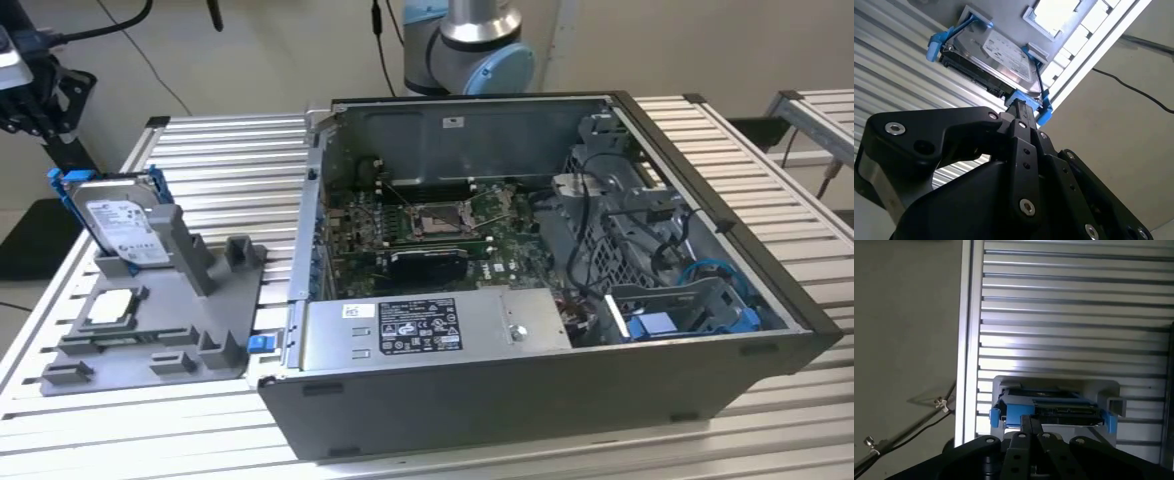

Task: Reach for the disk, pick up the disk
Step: 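Reach for the disk, then pick up the disk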

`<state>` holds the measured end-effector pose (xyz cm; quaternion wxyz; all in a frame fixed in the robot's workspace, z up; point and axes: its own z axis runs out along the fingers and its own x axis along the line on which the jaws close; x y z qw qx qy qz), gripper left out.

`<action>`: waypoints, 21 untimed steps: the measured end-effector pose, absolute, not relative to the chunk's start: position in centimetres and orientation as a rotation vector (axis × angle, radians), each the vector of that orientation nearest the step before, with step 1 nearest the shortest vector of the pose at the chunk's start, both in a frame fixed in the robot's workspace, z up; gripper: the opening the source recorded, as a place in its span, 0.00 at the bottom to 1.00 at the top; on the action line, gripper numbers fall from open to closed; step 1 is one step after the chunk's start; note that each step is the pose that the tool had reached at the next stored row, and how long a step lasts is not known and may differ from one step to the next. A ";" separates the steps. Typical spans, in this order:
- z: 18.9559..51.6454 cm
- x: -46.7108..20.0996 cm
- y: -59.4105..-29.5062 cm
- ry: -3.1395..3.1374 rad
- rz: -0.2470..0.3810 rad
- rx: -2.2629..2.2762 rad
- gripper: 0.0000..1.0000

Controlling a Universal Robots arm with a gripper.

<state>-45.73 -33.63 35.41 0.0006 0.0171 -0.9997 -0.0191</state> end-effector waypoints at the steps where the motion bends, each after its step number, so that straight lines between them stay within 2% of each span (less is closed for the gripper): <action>1: 35.4 -45.7 -33.6 -3.139 -0.060 0.067 0.00; 21: 35.4 -45.7 -33.6 -3.099 -0.059 0.474 0.00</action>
